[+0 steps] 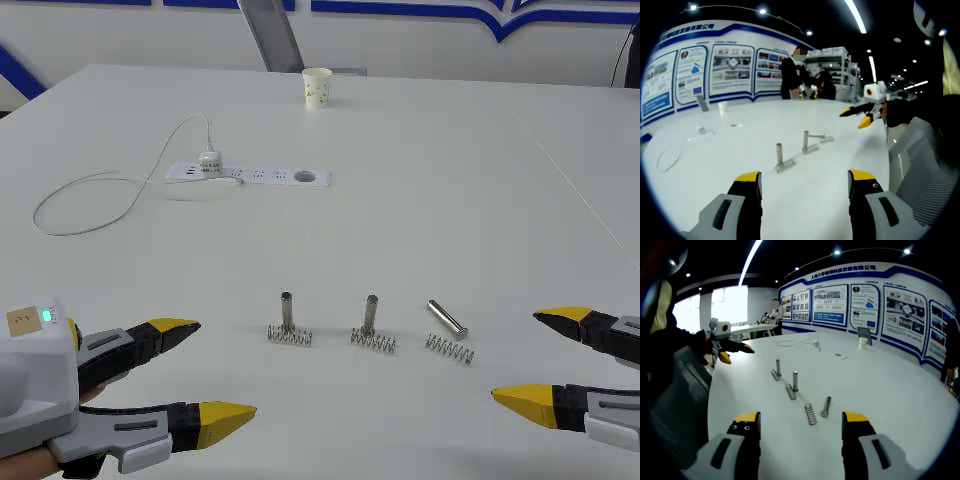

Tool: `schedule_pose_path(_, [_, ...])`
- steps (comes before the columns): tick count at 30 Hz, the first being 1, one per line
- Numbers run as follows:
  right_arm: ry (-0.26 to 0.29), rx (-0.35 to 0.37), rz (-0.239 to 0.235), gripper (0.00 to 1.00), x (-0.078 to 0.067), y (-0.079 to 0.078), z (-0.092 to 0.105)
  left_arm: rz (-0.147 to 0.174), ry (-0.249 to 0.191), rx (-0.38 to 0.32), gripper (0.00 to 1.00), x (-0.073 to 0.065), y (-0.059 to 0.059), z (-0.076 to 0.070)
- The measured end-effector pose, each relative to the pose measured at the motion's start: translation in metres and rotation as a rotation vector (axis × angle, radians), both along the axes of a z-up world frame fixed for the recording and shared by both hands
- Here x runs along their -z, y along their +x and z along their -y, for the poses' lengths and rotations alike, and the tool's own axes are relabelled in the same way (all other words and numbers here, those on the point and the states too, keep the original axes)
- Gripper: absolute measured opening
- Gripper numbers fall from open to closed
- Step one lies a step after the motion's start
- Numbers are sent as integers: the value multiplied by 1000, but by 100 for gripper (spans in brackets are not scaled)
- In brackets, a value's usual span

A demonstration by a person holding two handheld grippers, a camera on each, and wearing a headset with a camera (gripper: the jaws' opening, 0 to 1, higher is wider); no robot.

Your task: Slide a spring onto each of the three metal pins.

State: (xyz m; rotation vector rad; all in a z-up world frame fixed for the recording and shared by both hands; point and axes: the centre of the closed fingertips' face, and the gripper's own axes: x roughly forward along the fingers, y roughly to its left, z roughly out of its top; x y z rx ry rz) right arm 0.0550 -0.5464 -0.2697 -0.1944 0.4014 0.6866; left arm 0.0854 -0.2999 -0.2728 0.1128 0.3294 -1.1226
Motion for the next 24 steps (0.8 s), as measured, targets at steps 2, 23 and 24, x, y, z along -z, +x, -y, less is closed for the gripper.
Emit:
schedule_pose_path(2, [2, -1, -3, 67, 1, -1, -1, 0, 2, 2, 71, 0, 0, 0])
schedule_pose_path(23, [0, 0, -2, 67, -1, -1, -1, 2, -5, -4, 71, 0, 2, -1])
schedule_pose_path(24, [0, 0, -3, 67, -1, -1, -1, 1, -5, -4, 71, 0, 2, -1])
